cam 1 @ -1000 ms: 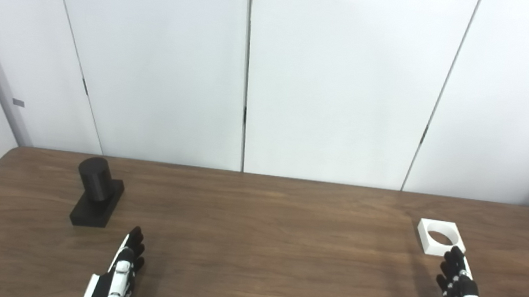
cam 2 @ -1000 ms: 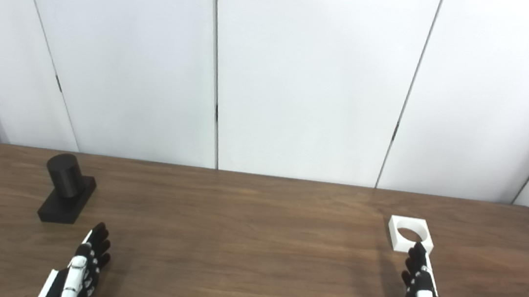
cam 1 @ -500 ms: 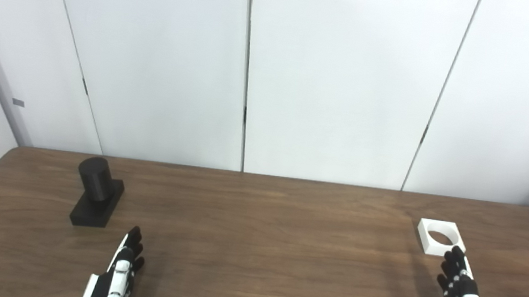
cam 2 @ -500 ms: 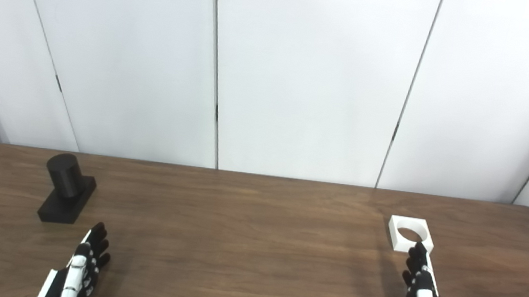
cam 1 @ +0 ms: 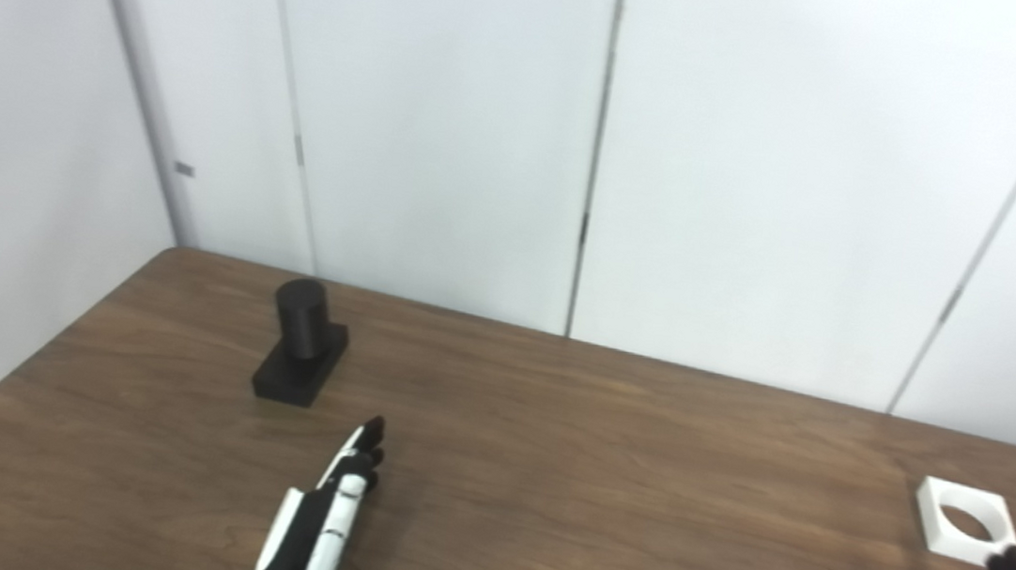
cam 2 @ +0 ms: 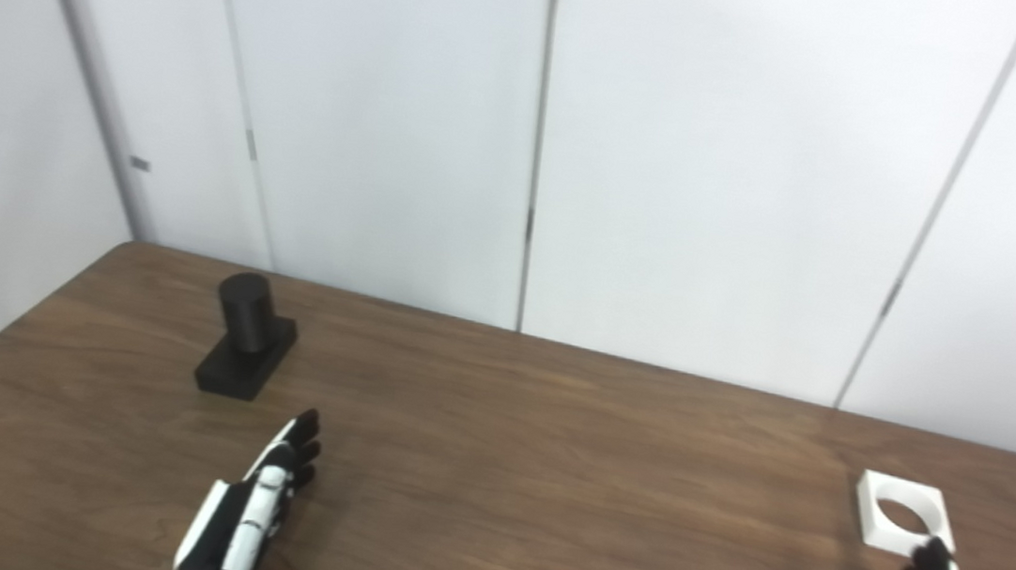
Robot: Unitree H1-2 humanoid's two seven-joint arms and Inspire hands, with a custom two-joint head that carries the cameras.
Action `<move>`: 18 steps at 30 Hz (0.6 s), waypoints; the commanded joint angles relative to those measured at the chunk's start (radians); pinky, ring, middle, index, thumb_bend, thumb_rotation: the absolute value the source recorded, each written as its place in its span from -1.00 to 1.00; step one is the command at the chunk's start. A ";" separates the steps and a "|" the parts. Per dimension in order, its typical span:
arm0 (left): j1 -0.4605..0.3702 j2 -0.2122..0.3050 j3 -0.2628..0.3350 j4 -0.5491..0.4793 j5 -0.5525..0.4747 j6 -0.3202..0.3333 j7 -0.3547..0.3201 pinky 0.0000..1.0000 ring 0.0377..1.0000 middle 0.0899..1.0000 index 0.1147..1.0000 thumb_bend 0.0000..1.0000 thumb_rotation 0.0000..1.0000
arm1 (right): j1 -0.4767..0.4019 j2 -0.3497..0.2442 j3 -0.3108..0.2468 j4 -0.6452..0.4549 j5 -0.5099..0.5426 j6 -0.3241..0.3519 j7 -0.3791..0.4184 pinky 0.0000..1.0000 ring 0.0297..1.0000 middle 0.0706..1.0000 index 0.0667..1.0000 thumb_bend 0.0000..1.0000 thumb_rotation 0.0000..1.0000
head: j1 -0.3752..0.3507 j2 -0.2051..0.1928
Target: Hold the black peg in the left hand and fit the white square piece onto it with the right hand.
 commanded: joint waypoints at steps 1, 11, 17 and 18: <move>0.019 -0.053 -0.026 -0.014 0.019 0.005 -0.001 0.93 0.94 0.97 0.92 0.01 1.00 | 0.043 0.005 -0.010 0.061 0.026 0.000 0.011 1.00 1.00 1.00 1.00 0.11 1.00 | 0.025 -0.005; 0.018 -0.068 -0.061 0.011 0.049 0.004 0.025 0.98 0.97 1.00 0.97 -0.01 1.00 | 0.028 -0.009 -0.021 0.089 0.084 -0.004 0.035 1.00 1.00 1.00 1.00 0.26 1.00 | 0.061 -0.051; 0.017 -0.056 -0.084 0.001 0.136 0.063 0.053 1.00 1.00 1.00 0.99 0.09 1.00 | 0.019 -0.018 -0.024 0.123 0.082 -0.038 0.052 1.00 1.00 1.00 1.00 0.43 1.00 | 0.060 -0.061; 0.019 -0.056 -0.085 -0.003 0.149 0.074 0.058 1.00 1.00 1.00 1.00 0.08 1.00 | 0.019 -0.019 -0.025 0.125 0.083 -0.040 0.052 1.00 1.00 1.00 1.00 0.46 1.00 | 0.060 -0.061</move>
